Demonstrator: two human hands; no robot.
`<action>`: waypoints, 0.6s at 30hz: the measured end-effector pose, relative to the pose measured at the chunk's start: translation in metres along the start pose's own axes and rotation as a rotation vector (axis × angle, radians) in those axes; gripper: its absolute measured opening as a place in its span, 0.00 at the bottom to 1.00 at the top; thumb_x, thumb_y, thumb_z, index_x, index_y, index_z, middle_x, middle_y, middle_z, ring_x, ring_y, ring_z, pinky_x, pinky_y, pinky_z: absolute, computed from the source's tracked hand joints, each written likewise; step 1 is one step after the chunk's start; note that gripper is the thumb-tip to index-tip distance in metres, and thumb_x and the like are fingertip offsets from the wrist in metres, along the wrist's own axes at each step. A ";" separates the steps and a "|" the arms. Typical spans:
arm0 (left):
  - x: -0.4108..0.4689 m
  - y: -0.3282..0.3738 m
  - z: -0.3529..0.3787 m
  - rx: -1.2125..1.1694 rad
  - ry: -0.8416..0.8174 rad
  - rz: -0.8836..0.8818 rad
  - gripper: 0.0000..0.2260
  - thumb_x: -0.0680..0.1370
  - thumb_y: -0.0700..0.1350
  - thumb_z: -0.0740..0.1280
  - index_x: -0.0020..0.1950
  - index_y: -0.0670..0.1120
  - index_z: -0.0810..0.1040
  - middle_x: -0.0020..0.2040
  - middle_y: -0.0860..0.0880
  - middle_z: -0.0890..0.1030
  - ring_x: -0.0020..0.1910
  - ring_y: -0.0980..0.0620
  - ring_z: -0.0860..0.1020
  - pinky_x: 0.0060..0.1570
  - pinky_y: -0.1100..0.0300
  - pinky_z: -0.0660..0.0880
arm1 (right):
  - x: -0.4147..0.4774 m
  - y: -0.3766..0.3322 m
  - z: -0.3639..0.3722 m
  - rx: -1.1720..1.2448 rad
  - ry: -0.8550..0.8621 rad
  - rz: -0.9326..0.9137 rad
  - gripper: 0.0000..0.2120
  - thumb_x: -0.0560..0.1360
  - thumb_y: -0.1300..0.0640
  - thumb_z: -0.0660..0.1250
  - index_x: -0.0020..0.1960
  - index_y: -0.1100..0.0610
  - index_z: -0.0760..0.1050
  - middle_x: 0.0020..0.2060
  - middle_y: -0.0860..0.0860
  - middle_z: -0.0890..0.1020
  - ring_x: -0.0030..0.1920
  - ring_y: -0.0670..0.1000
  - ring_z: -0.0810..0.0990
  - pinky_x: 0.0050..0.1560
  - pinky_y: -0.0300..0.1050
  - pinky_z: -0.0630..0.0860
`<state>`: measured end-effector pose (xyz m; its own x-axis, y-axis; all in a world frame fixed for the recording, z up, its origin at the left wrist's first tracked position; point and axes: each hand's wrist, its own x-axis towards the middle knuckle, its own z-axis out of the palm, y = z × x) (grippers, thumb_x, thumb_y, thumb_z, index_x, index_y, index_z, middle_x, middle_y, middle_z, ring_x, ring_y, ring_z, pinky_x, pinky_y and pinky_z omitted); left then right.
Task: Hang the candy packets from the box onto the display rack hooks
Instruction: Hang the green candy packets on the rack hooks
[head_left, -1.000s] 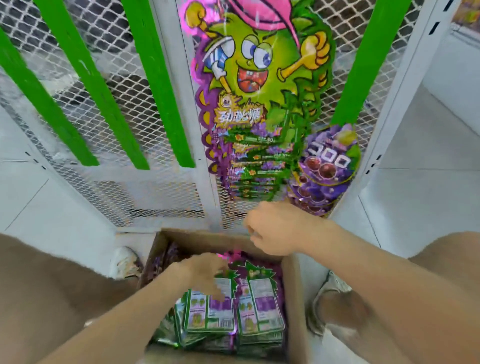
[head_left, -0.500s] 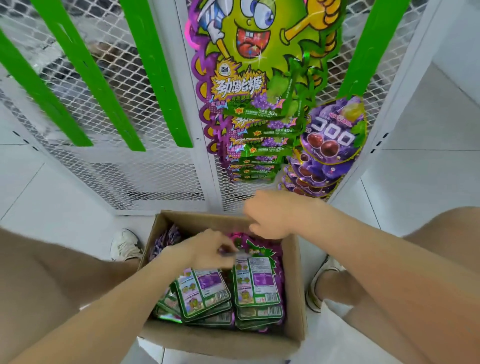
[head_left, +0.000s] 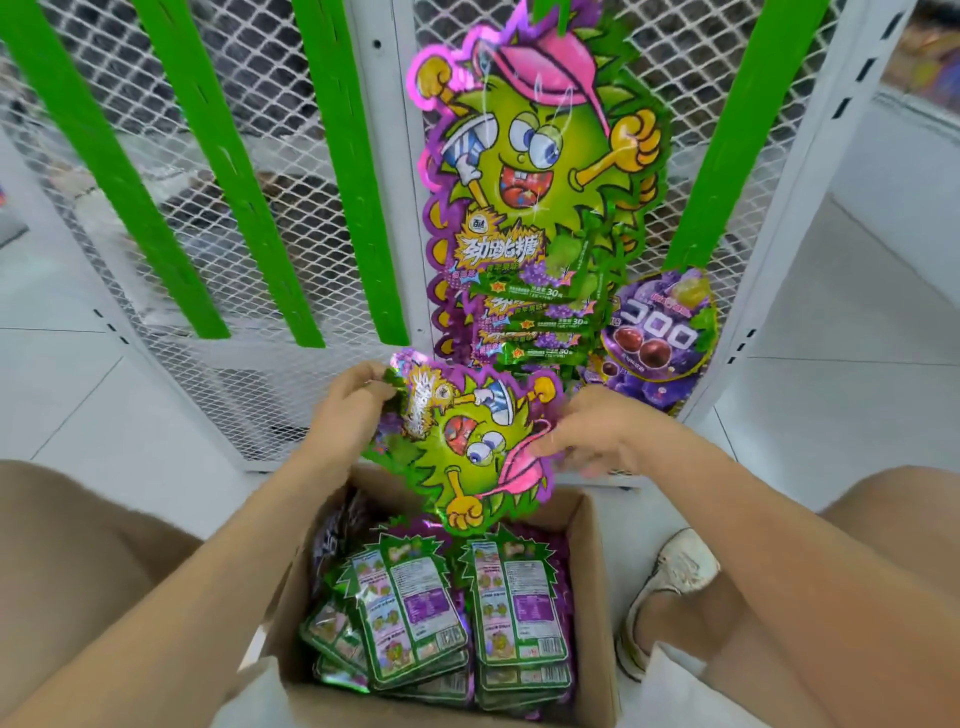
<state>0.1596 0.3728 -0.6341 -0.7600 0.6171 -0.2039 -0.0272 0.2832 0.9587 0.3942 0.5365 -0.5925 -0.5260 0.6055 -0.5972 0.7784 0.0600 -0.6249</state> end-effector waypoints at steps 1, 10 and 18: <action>0.000 -0.001 -0.003 0.002 0.017 -0.034 0.07 0.74 0.44 0.67 0.50 0.45 0.80 0.46 0.43 0.83 0.50 0.39 0.82 0.55 0.51 0.78 | 0.001 0.000 0.001 0.104 0.021 -0.027 0.13 0.73 0.61 0.79 0.51 0.62 0.77 0.42 0.59 0.81 0.41 0.54 0.79 0.41 0.46 0.78; -0.037 0.018 0.008 0.590 -0.038 0.368 0.29 0.69 0.48 0.74 0.69 0.47 0.73 0.62 0.51 0.78 0.63 0.51 0.74 0.65 0.50 0.70 | -0.016 -0.016 0.017 -0.357 0.225 -0.714 0.11 0.78 0.65 0.68 0.57 0.55 0.83 0.37 0.52 0.84 0.34 0.46 0.78 0.41 0.43 0.74; -0.041 0.061 0.023 0.249 -0.383 0.514 0.07 0.78 0.39 0.77 0.49 0.52 0.86 0.46 0.54 0.88 0.47 0.58 0.85 0.49 0.64 0.76 | -0.044 -0.042 0.021 0.020 0.649 -0.893 0.14 0.74 0.55 0.78 0.59 0.50 0.83 0.45 0.40 0.85 0.45 0.41 0.83 0.51 0.34 0.78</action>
<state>0.2043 0.3815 -0.5716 -0.3519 0.9214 0.1647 0.4598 0.0169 0.8879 0.3773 0.4905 -0.5503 -0.6121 0.6527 0.4464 0.1993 0.6737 -0.7117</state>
